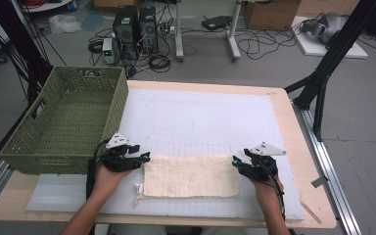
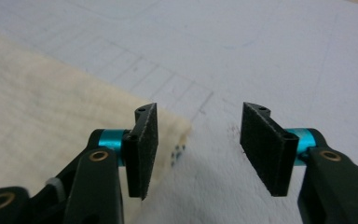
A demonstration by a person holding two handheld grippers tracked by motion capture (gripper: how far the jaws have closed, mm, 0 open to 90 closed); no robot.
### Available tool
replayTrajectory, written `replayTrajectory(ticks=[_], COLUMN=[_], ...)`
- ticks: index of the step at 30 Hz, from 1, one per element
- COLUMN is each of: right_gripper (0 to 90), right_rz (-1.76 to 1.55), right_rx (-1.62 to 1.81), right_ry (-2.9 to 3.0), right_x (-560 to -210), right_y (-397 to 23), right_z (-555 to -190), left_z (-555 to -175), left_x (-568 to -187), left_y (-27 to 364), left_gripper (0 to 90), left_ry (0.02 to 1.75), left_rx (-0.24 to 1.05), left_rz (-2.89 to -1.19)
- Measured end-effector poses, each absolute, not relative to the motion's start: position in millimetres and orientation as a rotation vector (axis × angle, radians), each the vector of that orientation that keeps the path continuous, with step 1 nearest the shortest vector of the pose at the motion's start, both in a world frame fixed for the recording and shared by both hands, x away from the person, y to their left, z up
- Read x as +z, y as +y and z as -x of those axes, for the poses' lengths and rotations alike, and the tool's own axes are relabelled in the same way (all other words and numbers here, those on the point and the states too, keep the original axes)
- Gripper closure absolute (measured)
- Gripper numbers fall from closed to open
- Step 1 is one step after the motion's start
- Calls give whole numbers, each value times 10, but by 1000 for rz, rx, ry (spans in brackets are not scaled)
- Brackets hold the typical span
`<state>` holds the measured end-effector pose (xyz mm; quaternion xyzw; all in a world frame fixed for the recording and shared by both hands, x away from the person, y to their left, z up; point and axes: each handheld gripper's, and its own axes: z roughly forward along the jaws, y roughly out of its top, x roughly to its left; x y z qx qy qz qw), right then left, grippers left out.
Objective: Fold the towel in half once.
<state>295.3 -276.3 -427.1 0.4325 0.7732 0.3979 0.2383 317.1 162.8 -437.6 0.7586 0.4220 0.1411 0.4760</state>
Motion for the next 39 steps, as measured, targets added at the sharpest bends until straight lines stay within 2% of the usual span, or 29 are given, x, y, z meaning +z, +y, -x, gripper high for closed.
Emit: replayTrajectory(ticks=[5,7,9,10,11,12,13,14,15,16,19,23,32,39], right_gripper=[420,460,507,507,546,653,729,729,812,855,859,859,858,858], right_rz=[-1172,-1180,-1186,-1186,-1190,-1178,-1165,-1165,-1148,-1098,-1072,-1085,-1144,-1162], right_rx=[1103,1079,1069,1069,1069,1119,1140,1140,1151,1139,1138,1151,1095,1034], right_ry=[2140,2207,2266,2266,2291,2310,2325,2325,2343,2358,2330,2266,2163,2141], right_x=[-4307,-4400,-4454,-4454,-4474,-4501,-4502,-4502,-4500,-4489,-4465,-4430,-4376,-4377], right_y=[-2678,-2622,-2621,-2621,-2629,-2659,-2675,-2675,-2686,-2698,-2741,-2765,-2711,-2599], right_z=[-3105,-3213,-3249,-3249,-3248,-3213,-3200,-3200,-3176,-3117,-3028,-3018,-3287,-3460], left_z=[-3262,-3279,-3271,-3256,-3240,-3226,-3217,-3217,-3215,-3209,-3212,-3267,-3551,-3693], left_x=[-4449,-4502,-4510,-4512,-4509,-4508,-4506,-4506,-4507,-4504,-4444,-4404,-4285,-4405], left_y=[1557,1517,1502,1482,1465,1448,1445,1445,1452,1464,1488,1431,1354,1355], left_gripper=[437,459,574,574,632,779,842,856,856,865,866,865,862,857], left_ry=[1031,1019,999,971,939,926,943,943,968,985,995,1000,1042,1095], left_rx=[308,301,287,280,287,294,303,303,307,330,399,414,464,467], left_rz=[-1891,-1945,-1962,-1985,-2011,-2023,-2017,-2017,-1999,-1983,-1893,-1871,-1846,-1842])
